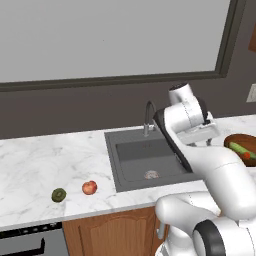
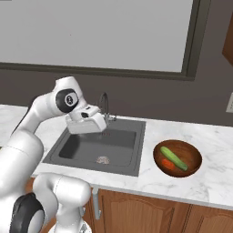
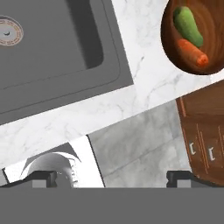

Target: There is a mixed pile of frozen fruits and vegetables on the counter. Locate all the frozen vegetables and place the items in a bowl on the counter. Take all the frozen fruits and defrost them in a running sink.

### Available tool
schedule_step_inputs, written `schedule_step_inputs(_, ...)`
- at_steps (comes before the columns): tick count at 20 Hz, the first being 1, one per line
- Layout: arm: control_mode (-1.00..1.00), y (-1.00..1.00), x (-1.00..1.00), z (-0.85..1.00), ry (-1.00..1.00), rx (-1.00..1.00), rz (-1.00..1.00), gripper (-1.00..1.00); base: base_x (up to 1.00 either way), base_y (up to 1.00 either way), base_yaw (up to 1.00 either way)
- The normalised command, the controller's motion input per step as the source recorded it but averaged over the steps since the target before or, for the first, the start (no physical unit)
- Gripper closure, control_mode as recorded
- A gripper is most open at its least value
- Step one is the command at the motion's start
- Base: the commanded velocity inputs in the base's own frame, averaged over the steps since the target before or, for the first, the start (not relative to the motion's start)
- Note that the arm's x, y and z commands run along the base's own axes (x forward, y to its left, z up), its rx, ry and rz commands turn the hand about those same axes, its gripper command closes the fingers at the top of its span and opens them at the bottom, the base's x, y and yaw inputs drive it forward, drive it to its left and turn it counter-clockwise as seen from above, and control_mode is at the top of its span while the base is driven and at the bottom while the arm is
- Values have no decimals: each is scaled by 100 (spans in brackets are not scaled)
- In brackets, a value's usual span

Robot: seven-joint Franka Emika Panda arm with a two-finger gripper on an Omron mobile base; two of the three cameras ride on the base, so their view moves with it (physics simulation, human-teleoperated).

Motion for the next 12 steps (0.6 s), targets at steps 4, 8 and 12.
schedule_step_inputs(4, -100, 50, -9, 0, 12, 1, 21, -100, 0, 0, 0)
schedule_step_inputs(8, -100, 52, -12, -2, 11, 2, 16, -100, 0, 0, 0)
schedule_step_inputs(12, -100, 49, -10, -3, 11, 2, 17, -100, 0, 0, 0)
